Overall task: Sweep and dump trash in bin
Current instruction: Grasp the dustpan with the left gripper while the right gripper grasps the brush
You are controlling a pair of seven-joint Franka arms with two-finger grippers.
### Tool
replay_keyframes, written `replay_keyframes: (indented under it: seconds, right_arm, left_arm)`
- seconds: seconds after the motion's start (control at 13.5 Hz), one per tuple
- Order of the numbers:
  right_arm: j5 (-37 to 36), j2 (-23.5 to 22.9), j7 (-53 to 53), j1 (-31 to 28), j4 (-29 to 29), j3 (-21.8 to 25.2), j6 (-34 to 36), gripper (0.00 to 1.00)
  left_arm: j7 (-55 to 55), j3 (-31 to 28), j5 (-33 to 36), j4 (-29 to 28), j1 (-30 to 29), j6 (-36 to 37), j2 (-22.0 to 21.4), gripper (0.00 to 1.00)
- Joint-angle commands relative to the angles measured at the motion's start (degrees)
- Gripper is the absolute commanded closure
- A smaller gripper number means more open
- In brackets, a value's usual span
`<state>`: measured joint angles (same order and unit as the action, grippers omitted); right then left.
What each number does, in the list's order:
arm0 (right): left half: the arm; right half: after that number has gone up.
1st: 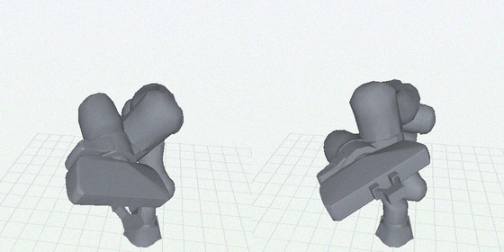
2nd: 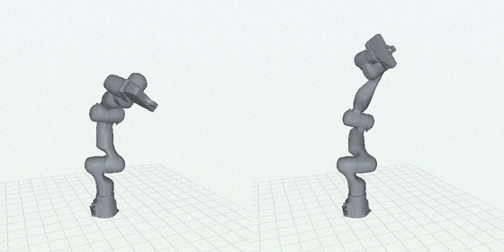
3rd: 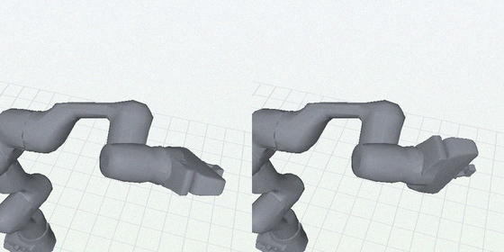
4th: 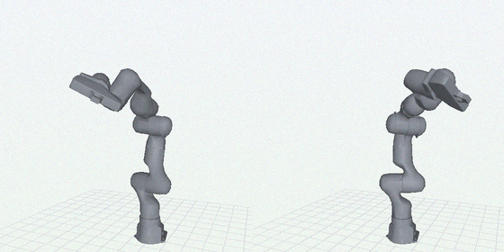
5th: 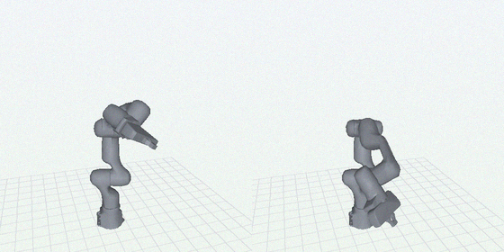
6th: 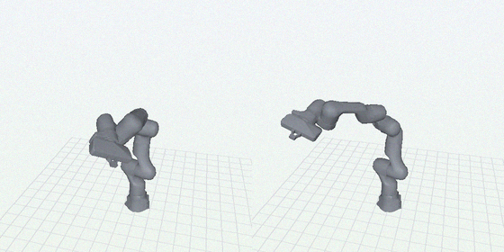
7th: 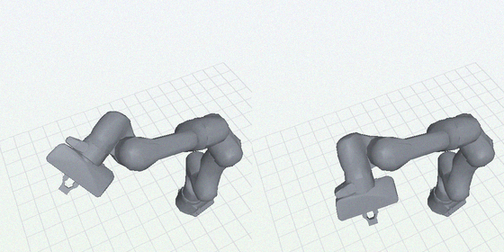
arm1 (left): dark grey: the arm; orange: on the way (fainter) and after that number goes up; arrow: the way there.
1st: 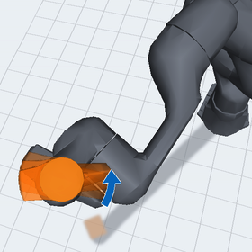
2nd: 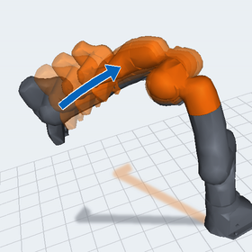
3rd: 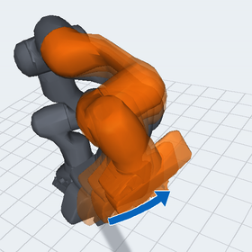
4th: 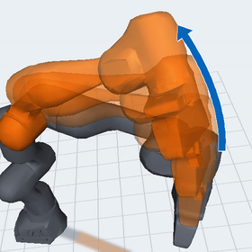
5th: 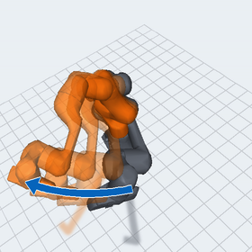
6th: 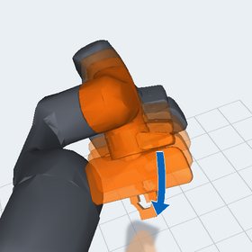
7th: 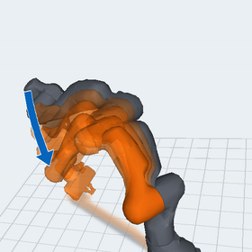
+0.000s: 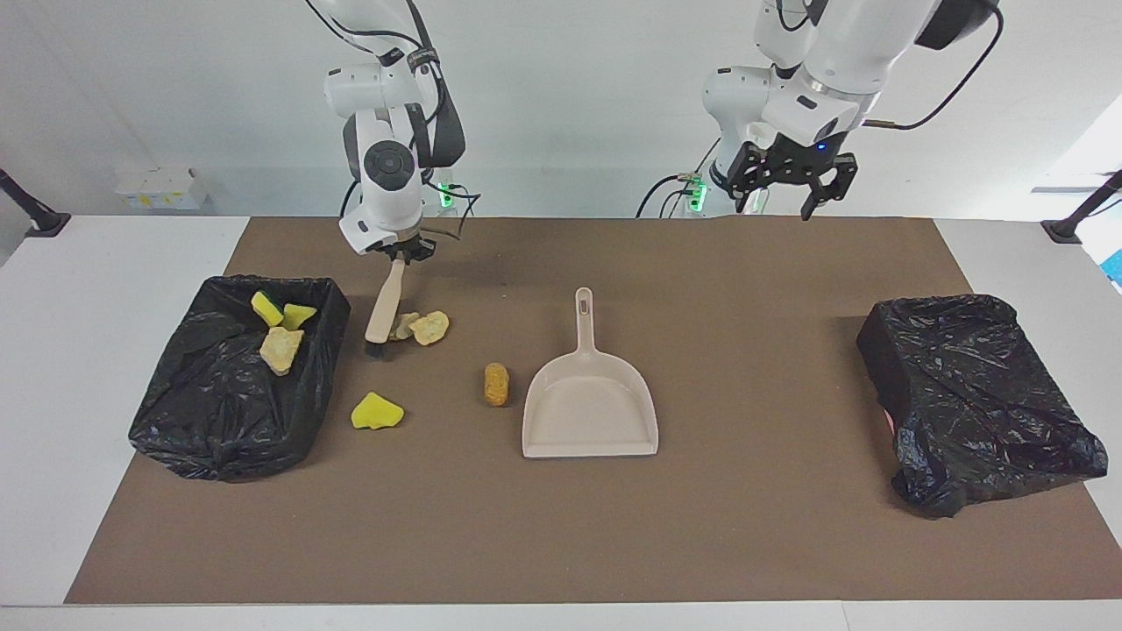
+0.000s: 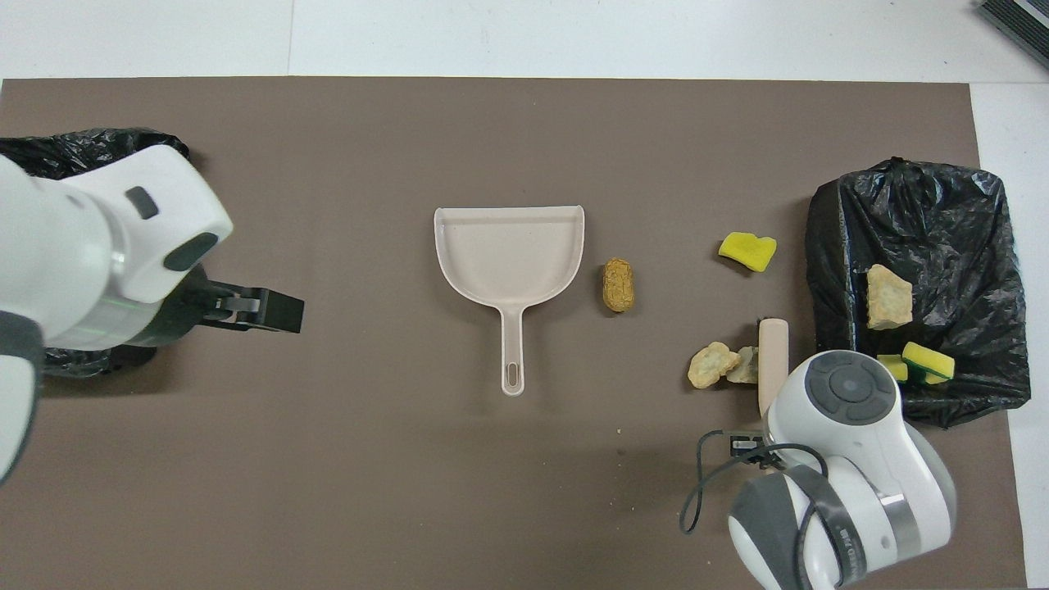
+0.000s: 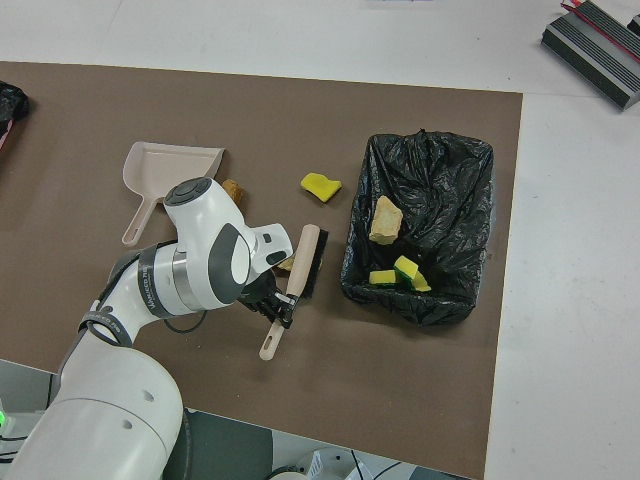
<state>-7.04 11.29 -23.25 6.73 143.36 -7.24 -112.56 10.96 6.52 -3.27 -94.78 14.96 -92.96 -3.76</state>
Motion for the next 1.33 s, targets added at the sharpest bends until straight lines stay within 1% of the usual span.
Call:
replay_keyframes:
  seconds: [0.0, 0.15, 0.22, 0.3, 0.37, 0.44, 0.52, 0.59, 0.67, 0.82, 0.89, 1.04, 1.11, 1.26]
  right_arm:
    - [0.3, -2.8, 3.6, 1.9, -1.5, -0.3, -2.9, 1.0]
    - [2.4, -5.1, 4.4, 2.9, -5.2, -0.4, -1.8, 1.0]
    - [4.6, -6.7, 4.6, 4.4, -8.2, -0.4, -0.4, 1.0]
    - [5.5, -8.7, 4.5, 5.6, -12.4, -0.4, 3.3, 1.0]
    - [5.5, -10.1, 4.6, 5.7, -17.6, -0.4, 8.2, 1.0]
    - [5.5, -11.0, 5.2, 5.1, -21.9, -0.4, 12.3, 1.0]
    - [5.5, -11.5, 7.8, 4.5, -24.9, -0.2, 14.6, 1.0]
    - [4.3, -12.2, 9.6, 4.3, -26.1, 0.0, 15.1, 1.0]
    - [2.7, -12.3, 9.9, 3.8, -26.3, 0.1, 14.7, 1.0]
    - [-7.4, -13.0, 12.2, 2.9, -26.5, 0.0, 13.2, 1.0]
    - [-11.3, -13.3, 13.7, 1.8, -26.4, 0.1, 12.1, 1.0]
    - [-17.8, -17.4, 14.0, 0.0, -26.8, 0.4, 8.4, 1.0]
    - [-20.7, -18.6, 14.0, -2.2, -26.8, 0.2, 6.3, 1.0]
    - [-24.5, -21.1, 13.5, -3.3, -26.9, 0.3, 3.1, 1.0]
  left_arm:
    - [3.7, -0.7, 0.1, -6.6, 4.8, -9.7, 0.2, 0.0]
    - [5.3, -0.7, 0.1, -8.0, 7.0, -12.8, 3.1, 0.0]
    - [6.9, -0.7, 0.1, -8.2, 8.7, -14.6, 5.1, 0.0]
    - [9.6, -0.7, 0.3, -9.1, 9.9, -17.1, 6.9, 0.0]
    - [12.4, -0.7, 0.7, -10.1, 11.8, -20.0, 9.1, 0.0]
    - [15.3, -0.8, 0.7, -10.8, 13.7, -23.7, 12.4, 0.0]
    - [17.5, -0.7, 0.8, -11.9, 14.2, -27.3, 13.8, 0.0]
    - [18.3, -0.7, 0.7, -13.0, 15.2, -29.5, 14.1, 0.0]
    - [18.7, -0.7, 0.8, -13.8, 16.2, -30.9, 15.4, 0.0]
    - [18.9, -0.7, 0.7, -15.2, 16.9, -32.3, 15.7, 0.0]
    - [19.1, -0.7, 0.7, -15.3, 17.7, -33.0, 16.1, 0.0]
    - [21.6, -0.7, 0.7, -15.3, 17.9, -36.4, 17.1, 0.0]
    - [22.2, -0.6, 0.7, -15.3, 18.1, -37.3, 17.3, 0.0]
    - [22.4, -0.7, 0.7, -14.9, 20.0, -38.5, 19.7, 0.0]
